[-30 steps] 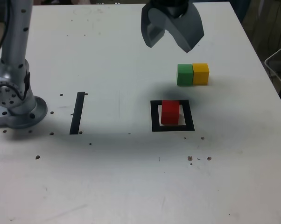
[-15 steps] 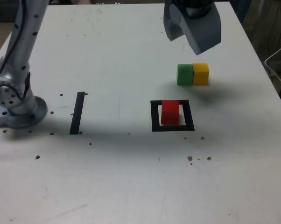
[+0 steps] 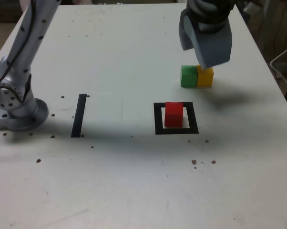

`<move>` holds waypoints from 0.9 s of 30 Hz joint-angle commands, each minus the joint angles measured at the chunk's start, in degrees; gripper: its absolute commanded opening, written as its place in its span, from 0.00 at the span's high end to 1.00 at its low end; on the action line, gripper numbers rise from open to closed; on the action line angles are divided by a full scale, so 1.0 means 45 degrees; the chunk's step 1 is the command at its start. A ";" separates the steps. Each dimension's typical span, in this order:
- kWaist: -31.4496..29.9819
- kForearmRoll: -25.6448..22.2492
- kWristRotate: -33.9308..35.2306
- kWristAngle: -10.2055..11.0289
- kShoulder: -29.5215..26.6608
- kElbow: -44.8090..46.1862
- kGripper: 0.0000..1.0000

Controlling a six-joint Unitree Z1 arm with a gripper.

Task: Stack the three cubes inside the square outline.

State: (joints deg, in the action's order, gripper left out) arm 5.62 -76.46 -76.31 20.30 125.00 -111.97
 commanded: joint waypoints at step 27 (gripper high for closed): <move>0.0373 0.2739 -0.0443 0.1185 0.0823 0.0946 0.11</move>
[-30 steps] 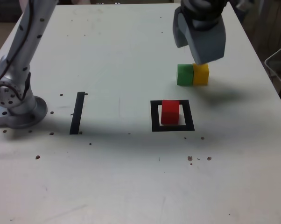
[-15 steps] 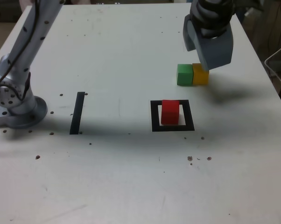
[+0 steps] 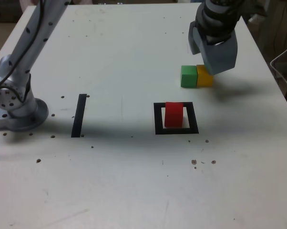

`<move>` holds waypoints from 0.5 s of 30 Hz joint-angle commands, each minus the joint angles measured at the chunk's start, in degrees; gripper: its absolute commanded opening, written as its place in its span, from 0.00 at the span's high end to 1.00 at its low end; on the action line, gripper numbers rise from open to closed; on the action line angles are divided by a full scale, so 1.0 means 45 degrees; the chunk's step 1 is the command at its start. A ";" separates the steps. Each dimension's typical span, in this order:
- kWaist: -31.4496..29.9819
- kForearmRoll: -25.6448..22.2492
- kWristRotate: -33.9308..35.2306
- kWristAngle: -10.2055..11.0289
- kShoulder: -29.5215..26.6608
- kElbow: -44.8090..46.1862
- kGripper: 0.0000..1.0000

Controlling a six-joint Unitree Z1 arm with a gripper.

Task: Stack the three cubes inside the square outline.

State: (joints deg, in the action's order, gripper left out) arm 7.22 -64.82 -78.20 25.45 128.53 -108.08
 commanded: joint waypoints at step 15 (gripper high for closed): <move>0.0017 0.0159 -0.0711 0.0166 -0.0019 0.0628 0.18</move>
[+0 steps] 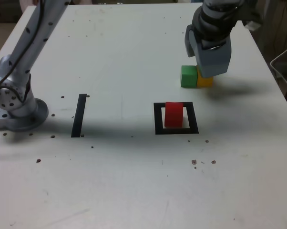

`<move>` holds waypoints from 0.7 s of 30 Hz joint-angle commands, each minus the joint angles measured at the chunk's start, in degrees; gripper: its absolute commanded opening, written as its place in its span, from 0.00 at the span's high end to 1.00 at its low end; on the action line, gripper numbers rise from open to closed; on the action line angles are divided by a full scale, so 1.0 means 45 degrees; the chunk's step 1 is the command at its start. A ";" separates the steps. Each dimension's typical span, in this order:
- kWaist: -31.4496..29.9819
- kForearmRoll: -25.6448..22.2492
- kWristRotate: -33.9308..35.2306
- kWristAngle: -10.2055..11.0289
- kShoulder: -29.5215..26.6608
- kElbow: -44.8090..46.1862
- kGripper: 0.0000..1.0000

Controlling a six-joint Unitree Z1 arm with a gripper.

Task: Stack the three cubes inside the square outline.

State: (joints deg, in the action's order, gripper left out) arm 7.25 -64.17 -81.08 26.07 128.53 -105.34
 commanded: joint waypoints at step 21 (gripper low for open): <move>-0.0033 0.0976 -0.0816 -0.0207 0.0269 0.0191 0.26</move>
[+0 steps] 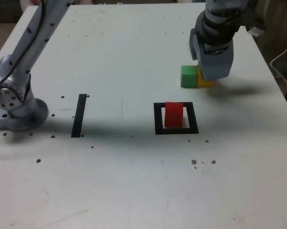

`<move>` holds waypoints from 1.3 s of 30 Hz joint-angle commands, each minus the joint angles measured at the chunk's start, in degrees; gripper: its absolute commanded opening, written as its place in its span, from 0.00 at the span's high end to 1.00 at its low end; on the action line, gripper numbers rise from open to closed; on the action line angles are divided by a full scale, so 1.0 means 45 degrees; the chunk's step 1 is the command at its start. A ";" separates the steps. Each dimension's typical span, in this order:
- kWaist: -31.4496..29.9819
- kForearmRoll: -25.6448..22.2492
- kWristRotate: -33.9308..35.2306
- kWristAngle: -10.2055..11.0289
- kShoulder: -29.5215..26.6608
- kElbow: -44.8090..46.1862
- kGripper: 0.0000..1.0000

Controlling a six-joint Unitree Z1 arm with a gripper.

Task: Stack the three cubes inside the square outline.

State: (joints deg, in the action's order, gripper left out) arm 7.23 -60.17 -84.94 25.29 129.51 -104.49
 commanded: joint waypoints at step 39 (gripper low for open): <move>-0.0092 0.0027 0.0417 -0.0495 -0.0207 0.0053 0.61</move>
State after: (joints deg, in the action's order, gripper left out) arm 6.96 -59.78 -83.54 23.18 129.52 -104.12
